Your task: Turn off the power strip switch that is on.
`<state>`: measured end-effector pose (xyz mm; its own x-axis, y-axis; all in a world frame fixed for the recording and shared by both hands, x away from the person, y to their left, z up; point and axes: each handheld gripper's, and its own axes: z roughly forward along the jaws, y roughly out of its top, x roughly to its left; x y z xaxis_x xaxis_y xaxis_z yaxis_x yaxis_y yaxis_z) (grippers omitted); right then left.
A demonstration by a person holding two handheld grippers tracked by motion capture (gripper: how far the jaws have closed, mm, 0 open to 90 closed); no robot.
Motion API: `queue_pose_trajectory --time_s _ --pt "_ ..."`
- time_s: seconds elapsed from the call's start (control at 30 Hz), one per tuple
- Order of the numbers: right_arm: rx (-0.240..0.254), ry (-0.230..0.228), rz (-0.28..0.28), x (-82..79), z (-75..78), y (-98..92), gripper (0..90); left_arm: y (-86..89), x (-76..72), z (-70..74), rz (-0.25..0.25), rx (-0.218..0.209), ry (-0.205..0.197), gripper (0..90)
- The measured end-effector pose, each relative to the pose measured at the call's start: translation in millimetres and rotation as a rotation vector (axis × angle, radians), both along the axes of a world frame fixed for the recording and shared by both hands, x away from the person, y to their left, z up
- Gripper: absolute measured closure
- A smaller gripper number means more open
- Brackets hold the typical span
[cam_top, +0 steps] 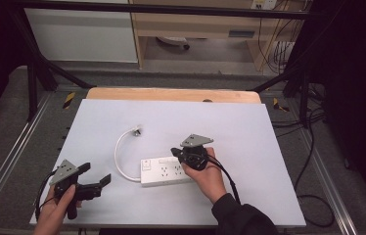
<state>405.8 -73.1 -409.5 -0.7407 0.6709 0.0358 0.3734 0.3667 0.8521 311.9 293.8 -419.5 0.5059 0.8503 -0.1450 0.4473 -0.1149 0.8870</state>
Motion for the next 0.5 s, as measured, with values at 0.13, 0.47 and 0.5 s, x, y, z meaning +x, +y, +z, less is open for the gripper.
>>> queue_pose_trajectory --time_s 0.13,0.47,0.5 --pt "-0.009 0.004 0.010 0.7 -2.5 1.8 90.0 0.1 0.1 0.0 0.000 0.000 0.000 6.5" --pt "-0.015 0.043 0.003 3.5 -9.3 4.2 90.0 0.4 0.0 0.0 0.001 0.000 -0.001 6.5" --pt "-0.018 0.046 0.001 4.0 -10.3 4.2 90.0 0.7 -0.1 0.2 0.001 0.003 -0.002 6.5"
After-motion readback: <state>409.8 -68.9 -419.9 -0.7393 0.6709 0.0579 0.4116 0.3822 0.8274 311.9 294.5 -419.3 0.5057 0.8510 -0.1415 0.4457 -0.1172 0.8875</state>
